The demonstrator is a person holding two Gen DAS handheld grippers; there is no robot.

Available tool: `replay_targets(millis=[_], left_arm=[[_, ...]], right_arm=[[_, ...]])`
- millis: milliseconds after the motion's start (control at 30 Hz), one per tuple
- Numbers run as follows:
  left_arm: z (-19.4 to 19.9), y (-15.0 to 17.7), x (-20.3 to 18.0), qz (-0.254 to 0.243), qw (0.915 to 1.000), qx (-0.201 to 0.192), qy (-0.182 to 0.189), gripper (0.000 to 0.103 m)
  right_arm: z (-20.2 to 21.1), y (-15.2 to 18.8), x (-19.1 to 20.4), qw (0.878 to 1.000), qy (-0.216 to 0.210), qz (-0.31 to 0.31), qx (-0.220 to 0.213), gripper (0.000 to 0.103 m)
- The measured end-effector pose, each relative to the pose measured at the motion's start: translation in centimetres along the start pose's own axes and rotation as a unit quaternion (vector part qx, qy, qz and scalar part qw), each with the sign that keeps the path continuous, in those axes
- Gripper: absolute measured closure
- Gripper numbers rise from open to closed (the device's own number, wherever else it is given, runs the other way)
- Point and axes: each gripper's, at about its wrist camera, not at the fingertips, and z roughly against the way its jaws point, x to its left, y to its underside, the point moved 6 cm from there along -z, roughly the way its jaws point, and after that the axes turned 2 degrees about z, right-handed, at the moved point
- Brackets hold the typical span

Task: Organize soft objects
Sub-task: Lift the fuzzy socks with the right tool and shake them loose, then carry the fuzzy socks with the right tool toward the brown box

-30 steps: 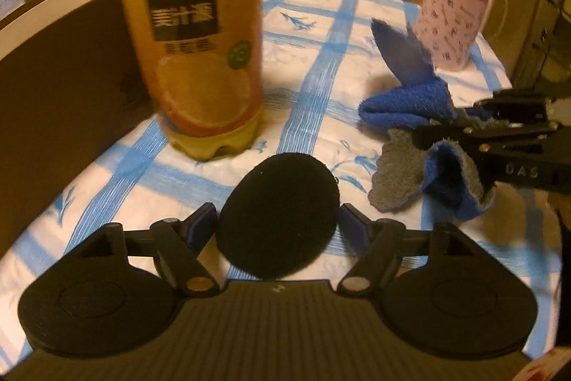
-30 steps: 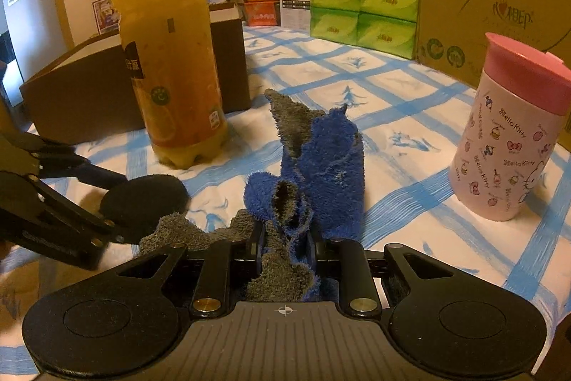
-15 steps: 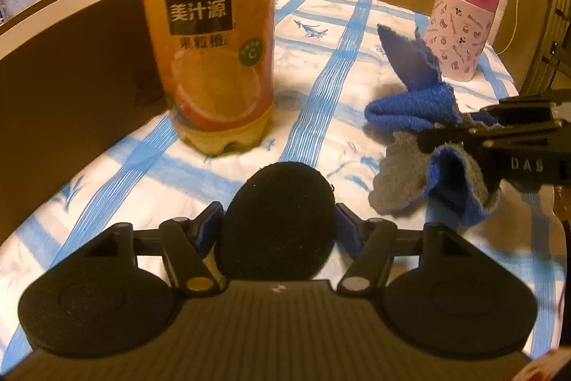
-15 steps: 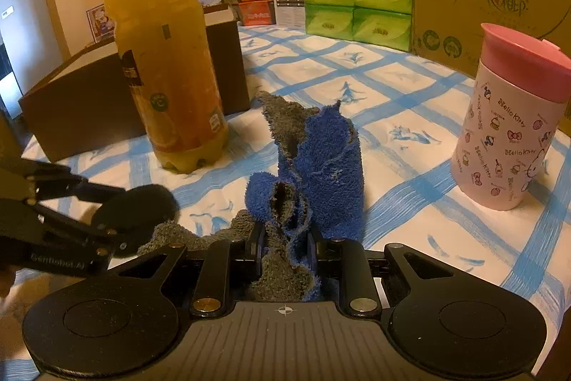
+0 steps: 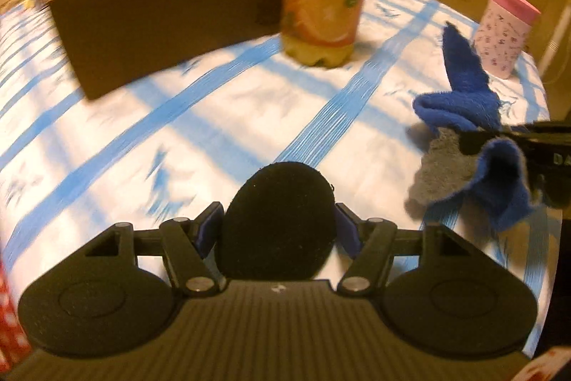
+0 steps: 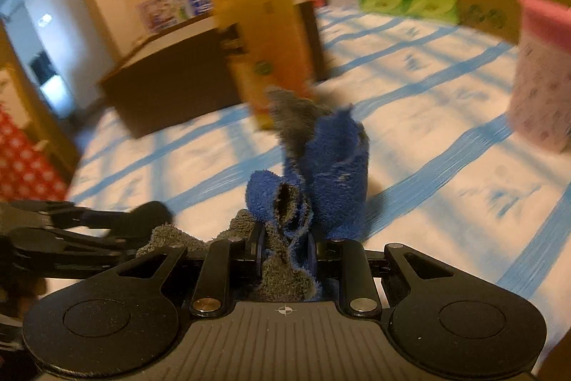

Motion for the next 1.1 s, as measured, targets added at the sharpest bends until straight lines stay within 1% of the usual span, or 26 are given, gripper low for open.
replay_targets(millis=[67,133,200,233,267,300,333,400,433,467,500,533,600,733,767,800,867,900,1000,1100], left_arm=[[1.0,1.0,0.7,0.014,0.9999,0.003,-0.01,0.039],[1.7,1.7,1.3,0.035,0.9993,0.008,-0.007,0.038],[2.1,2.1,1.9,0.047,0.9988,0.009,-0.006,0.038],[2.1,2.2,2.0,0.05,0.9987,0.009,-0.008,0.038],[2.1,2.2,2.1,0.05,0.9987,0.009,-0.01,0.038],[2.0,2.1,2.2,0.05,0.9987,0.009,-0.012,0.038],[1.9,2.0,2.2,0.049,0.9987,0.009,-0.014,0.038],[1.7,2.0,2.1,0.049,0.9986,0.008,-0.019,0.037],[1.7,1.9,2.1,0.048,0.9986,0.007,-0.022,0.037],[1.6,1.9,2.1,0.047,0.9986,0.006,-0.023,0.036],[1.4,1.8,2.0,0.047,0.9986,0.006,-0.024,0.036],[1.4,1.8,2.1,0.048,0.9985,0.005,-0.024,0.036],[1.4,1.8,2.1,0.049,0.9985,0.006,-0.023,0.036],[1.2,1.8,2.0,0.045,0.9987,0.005,-0.025,0.035],[1.2,1.8,1.9,0.041,0.9988,0.005,-0.027,0.035],[1.2,1.7,1.8,0.037,0.9989,0.005,-0.03,0.037],[1.2,1.7,1.7,0.032,0.999,0.003,-0.031,0.038],[1.2,1.6,1.7,0.033,0.999,0.003,-0.031,0.038],[1.1,1.5,1.7,0.034,0.9989,0.004,-0.032,0.04],[1.2,1.5,1.5,0.029,0.9991,0.004,-0.031,0.04]], right_arm=[[0.2,0.4,0.6,0.999,-0.034,-0.026,0.011,0.08],[0.2,0.7,0.6,0.997,-0.054,-0.057,0.018,0.08],[-0.1,0.5,0.2,0.997,-0.05,-0.061,0.023,0.08],[-0.1,0.4,0.2,0.997,-0.043,-0.055,0.024,0.08],[-0.2,0.2,0.2,0.998,-0.031,-0.045,0.021,0.077],[-0.2,0.2,0.3,0.999,-0.023,-0.034,0.019,0.071],[-0.2,0.2,0.5,1.0,-0.012,-0.017,0.017,0.068],[-0.2,0.4,1.1,0.999,0.026,0.035,0.009,0.047],[-0.3,0.6,1.2,0.997,0.043,0.058,0.004,0.042],[-0.5,0.7,1.4,0.995,0.06,0.078,0.001,0.035],[-0.8,0.9,1.5,0.993,0.072,0.092,0.0,0.031],[-1.1,1.0,1.5,0.992,0.08,0.097,0.0,0.03],[-1.5,1.2,1.0,0.993,0.08,0.087,0.002,0.027],[-2.6,1.2,0.3,0.997,0.052,0.049,0.013,0.027],[-2.7,1.2,0.5,0.998,0.044,0.051,0.016,0.03],[-2.7,1.3,0.8,0.997,0.039,0.061,0.016,0.042],[-2.7,1.5,1.6,0.995,0.039,0.09,0.011,0.054],[-2.7,1.6,2.0,0.994,0.037,0.102,0.01,0.064],[-2.6,1.6,2.6,0.993,0.035,0.115,0.007,0.072],[-2.4,1.6,2.7,0.993,0.034,0.116,0.005,0.074]])
